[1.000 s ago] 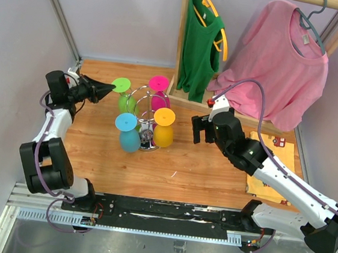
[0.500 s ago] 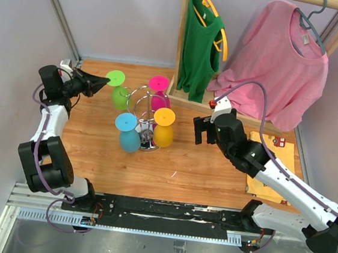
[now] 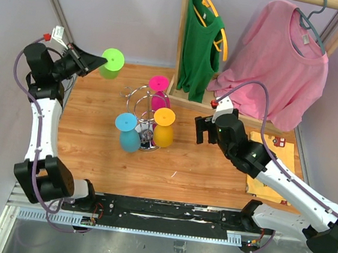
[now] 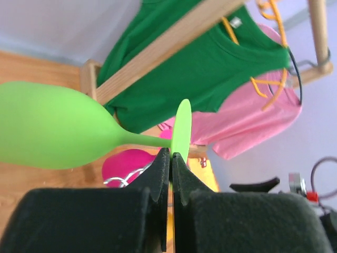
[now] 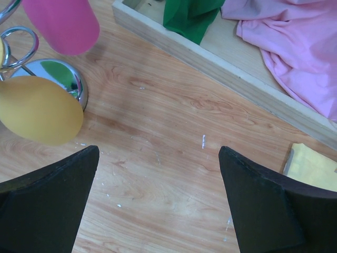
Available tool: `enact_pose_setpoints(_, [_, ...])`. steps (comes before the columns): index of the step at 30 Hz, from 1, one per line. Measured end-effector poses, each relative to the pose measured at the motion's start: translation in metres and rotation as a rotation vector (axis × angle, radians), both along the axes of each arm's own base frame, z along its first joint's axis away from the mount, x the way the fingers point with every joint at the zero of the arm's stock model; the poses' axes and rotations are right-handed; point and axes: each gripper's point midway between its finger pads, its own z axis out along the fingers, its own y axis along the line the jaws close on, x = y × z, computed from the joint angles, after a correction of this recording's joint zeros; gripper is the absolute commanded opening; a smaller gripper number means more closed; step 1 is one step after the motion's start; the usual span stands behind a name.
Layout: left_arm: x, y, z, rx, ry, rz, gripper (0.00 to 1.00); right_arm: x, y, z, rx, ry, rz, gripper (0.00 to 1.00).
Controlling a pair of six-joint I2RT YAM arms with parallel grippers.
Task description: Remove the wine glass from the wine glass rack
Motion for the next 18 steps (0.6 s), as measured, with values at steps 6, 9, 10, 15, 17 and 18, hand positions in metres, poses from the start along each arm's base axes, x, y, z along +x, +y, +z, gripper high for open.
enact_pose_setpoints(6, [-0.043, -0.057, 0.064, 0.173, -0.254, -0.108, 0.00, 0.006, -0.020, 0.001, -0.028, 0.013, -0.063, 0.98])
enact_pose_setpoints(9, [-0.061, -0.089, 0.092, 0.244, -0.372, -0.161, 0.00, 0.013, -0.046, 0.015, -0.017, 0.007, -0.139, 0.98])
enact_pose_setpoints(10, [-0.067, -0.100, 0.099, 0.265, -0.404, -0.176, 0.00, 0.014, -0.056, 0.021, -0.006, 0.001, -0.165, 0.98])
enact_pose_setpoints(15, [-0.089, -0.147, 0.108, 0.325, -0.491, -0.268, 0.00, 0.012, -0.105, 0.056, 0.054, -0.043, -0.277, 0.98])
enact_pose_setpoints(17, [-0.092, -0.156, 0.102, 0.343, -0.490, -0.290, 0.00, 0.006, -0.120, 0.066, 0.061, -0.056, -0.305, 0.98])
enact_pose_setpoints(18, [-0.092, -0.160, 0.098, 0.357, -0.488, -0.297, 0.00, 0.003, -0.125, 0.069, 0.062, -0.060, -0.314, 0.98])
